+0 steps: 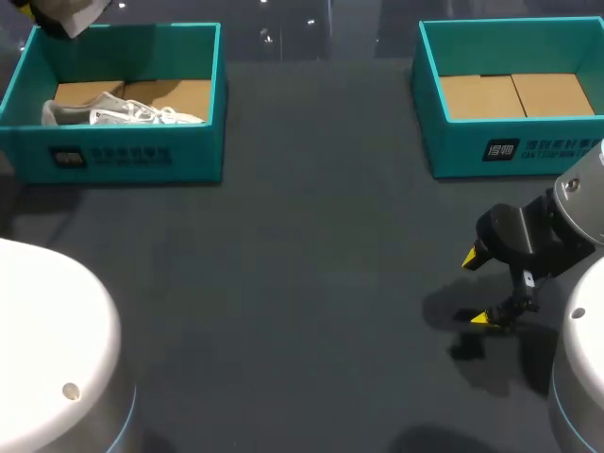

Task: Take the shoe out of the shoebox, open the shoe tongue, remove and reinsert the insole, then place the shoe into the shoebox

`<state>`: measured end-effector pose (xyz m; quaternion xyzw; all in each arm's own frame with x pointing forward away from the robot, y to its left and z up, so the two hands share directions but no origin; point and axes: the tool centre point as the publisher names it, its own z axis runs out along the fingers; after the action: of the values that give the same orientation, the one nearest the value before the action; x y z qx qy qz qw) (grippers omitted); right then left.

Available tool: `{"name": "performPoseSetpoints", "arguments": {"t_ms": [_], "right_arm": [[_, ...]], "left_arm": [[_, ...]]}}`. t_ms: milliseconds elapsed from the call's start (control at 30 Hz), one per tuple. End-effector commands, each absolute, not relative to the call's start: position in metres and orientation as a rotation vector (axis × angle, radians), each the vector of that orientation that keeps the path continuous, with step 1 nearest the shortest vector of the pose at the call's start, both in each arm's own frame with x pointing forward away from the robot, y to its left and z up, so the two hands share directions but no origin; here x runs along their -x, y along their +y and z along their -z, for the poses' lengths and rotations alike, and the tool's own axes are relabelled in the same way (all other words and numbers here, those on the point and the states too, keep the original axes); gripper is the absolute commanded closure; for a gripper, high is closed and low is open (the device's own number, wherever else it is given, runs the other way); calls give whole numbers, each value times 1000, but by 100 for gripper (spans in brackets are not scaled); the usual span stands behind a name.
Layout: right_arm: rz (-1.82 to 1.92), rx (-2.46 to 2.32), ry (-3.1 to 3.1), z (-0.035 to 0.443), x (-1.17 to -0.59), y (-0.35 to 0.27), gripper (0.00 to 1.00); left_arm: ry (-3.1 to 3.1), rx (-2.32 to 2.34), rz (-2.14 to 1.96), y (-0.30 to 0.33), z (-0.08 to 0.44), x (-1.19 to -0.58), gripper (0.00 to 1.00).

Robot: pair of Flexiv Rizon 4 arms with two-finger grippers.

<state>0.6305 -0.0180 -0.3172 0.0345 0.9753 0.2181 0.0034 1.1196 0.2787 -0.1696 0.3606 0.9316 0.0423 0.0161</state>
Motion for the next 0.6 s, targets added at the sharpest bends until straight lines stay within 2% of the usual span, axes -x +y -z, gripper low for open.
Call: {"name": "performPoseSetpoints", "arguments": {"t_ms": [33, 300, 600], "right_arm": [[-679, -110, 3054, 317, -628, -18, 0], [-679, -110, 3054, 317, -628, -18, 0], [-679, -110, 3054, 317, -628, -18, 0]], "left_arm": [[2719, -1137, -315, 278, 173, -1118, 100], [2719, -1137, -315, 278, 173, -1118, 100], [2618, -1562, -249, 297, 179, -1130, 100]]}}
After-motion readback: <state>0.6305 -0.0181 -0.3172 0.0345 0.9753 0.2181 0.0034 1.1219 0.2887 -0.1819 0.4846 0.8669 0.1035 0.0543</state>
